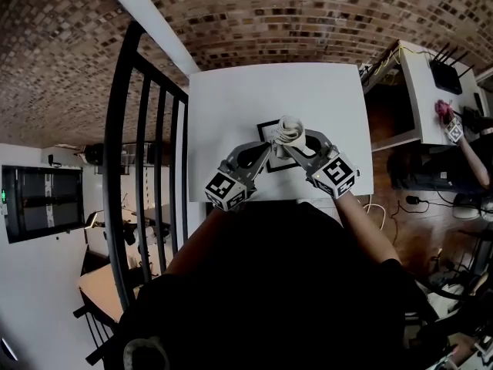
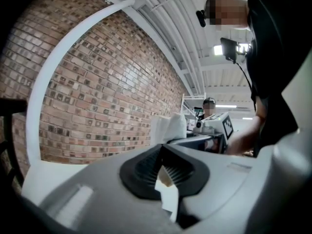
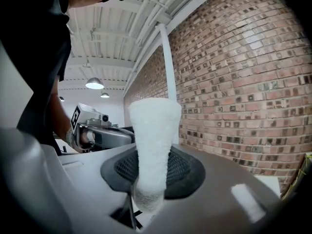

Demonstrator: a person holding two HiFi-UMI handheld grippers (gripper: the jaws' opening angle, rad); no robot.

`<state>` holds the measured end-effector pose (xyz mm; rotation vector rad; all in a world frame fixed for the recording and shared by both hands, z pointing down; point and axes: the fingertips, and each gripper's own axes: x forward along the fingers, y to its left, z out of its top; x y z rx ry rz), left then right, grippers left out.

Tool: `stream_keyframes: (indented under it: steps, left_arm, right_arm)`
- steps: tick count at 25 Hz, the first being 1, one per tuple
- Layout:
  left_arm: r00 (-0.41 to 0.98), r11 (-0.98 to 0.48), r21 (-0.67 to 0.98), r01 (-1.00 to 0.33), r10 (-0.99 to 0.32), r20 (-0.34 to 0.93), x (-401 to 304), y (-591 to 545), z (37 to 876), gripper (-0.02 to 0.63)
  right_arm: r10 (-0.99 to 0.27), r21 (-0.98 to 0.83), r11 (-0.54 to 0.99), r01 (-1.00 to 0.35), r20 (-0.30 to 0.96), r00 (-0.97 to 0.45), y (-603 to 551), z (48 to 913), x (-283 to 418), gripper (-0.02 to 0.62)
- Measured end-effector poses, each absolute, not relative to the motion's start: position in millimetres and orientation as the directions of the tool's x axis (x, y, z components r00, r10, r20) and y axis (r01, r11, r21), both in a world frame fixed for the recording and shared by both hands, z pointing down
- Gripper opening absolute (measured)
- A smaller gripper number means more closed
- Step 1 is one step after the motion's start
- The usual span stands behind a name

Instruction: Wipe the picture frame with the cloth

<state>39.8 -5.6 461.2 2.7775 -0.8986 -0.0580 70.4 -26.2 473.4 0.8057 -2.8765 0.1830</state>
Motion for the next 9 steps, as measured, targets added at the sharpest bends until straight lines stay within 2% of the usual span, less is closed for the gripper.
stream_keyframes:
  steps: [9]
  left_arm:
    - [0.818,-0.796,0.207,-0.568,-0.574,0.038,44.5,-12.3,459.3,0.002]
  right_arm:
    - [-0.509,-0.071,0.851,-0.521,0.134,-0.850,-28.2,454.8,69.4,0.107]
